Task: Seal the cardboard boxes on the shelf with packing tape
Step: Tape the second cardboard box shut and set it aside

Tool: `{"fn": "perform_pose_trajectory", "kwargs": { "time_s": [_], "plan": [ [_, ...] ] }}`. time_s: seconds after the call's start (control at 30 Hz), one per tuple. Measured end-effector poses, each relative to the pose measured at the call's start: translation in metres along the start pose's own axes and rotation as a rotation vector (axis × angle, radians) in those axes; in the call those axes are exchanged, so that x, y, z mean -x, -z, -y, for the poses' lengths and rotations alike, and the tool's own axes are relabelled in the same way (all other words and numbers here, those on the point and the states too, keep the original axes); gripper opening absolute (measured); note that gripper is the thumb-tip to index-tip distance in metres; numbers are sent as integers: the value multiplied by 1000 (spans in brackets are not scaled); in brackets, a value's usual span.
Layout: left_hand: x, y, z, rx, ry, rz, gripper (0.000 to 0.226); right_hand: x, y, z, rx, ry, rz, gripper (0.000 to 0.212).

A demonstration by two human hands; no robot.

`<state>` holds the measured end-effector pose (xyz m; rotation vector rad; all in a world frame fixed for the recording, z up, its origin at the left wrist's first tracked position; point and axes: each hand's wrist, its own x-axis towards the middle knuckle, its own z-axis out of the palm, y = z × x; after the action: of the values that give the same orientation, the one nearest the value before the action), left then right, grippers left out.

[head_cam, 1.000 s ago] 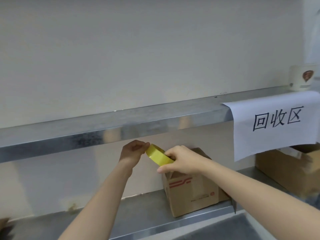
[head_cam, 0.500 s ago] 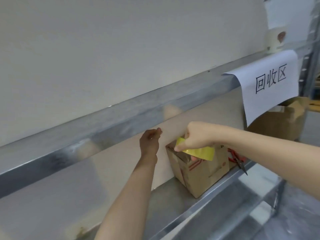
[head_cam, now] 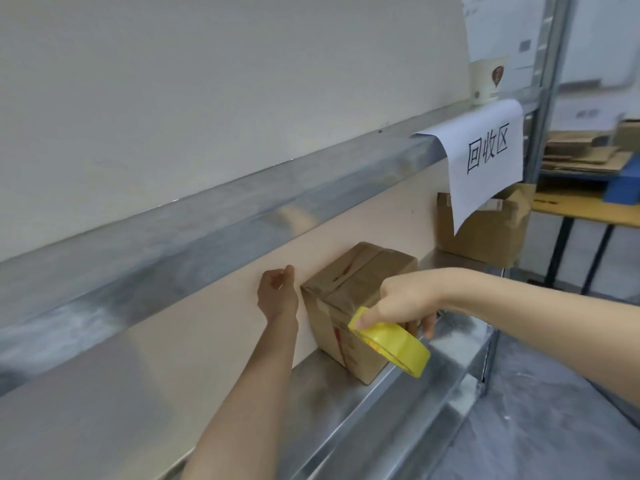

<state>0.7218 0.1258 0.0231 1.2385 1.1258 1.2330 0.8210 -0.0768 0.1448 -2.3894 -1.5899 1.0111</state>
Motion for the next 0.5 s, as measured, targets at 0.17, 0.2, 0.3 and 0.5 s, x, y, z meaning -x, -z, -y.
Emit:
{"fn": "perform_pose_trajectory", "kwargs": {
  "time_s": [0.17,0.2,0.3,0.5],
  "plan": [
    [-4,-3,12,-63,20,12,19,-12,-11,3,123,-2,-45,52],
    [-4,-4,12,-70,21,13,18,-13,-12,2,130,-11,-54,52],
    [1,-6,10,-66,26,-8,16,-17,-12,-1,163,-35,-71,53],
    [6,-14,12,-212,11,-96,26,-32,-16,-14,287,-51,-108,53]
  ]
}}
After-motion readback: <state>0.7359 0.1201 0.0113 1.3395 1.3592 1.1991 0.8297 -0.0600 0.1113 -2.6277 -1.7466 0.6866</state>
